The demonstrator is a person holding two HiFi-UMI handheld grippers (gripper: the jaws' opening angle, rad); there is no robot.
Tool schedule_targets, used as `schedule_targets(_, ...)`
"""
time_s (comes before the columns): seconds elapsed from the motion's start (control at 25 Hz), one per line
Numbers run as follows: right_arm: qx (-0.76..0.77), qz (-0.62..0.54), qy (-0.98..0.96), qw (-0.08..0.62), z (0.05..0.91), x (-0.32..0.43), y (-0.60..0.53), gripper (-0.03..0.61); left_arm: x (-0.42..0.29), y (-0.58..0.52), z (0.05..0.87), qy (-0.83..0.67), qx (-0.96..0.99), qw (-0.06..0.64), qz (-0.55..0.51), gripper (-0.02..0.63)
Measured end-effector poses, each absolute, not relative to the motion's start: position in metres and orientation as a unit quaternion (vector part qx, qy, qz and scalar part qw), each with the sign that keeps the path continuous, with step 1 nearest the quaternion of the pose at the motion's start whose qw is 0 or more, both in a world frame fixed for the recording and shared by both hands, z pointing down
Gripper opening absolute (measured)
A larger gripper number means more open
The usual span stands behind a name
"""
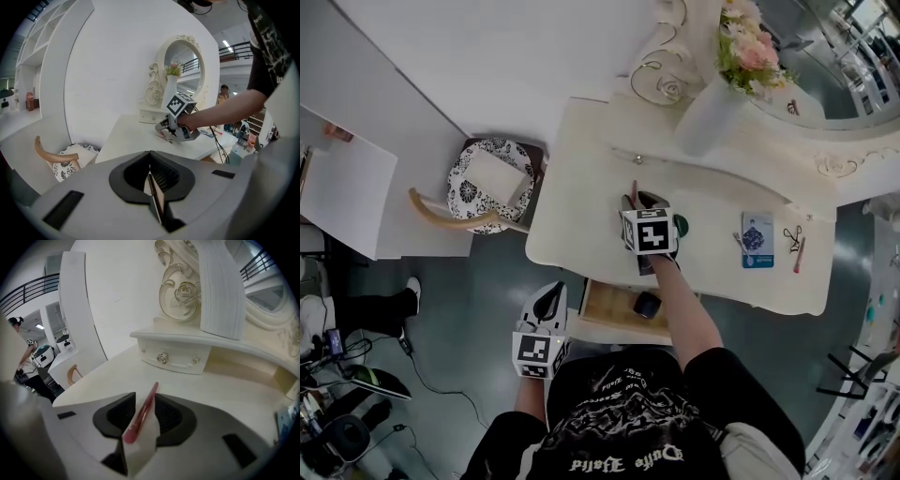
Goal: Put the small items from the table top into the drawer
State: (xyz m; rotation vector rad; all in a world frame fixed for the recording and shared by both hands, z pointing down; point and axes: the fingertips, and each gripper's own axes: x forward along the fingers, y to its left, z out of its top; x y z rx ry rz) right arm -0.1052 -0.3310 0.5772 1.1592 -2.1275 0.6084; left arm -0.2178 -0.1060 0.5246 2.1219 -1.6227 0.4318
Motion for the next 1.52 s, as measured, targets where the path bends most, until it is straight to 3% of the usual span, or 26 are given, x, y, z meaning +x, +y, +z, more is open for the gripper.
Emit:
schedule_targets(0.2,0.446,0.235,-0.795,0.336,0.583,-0.103,-0.332,0.125,-0.22,-0.107,0.526,-0.586,0.765,0.217,0.156,0.015)
schedule_targets(0.44,0.459,0.246,-0.779,0.349,0.586,-0.095,-0.337,0.054,-0.223,-0.107,0.528,-0.589,0.763,0.217,0.156,0.015)
schedule_targets(0.88,0.453,0.205,-0.787,0.364,0.583,-0.096,-0.337,0.051,-0.222,-0.106,0.527,-0.593,0.758,0.231,0.144,0.015)
schedule_targets(1.52,0.46,0.177,-0.81,0.317,0.553,-0.085,-0.31,0.051,-0.222,-0.112,0.525,-0.594,0.761,0.225,0.134,0.015)
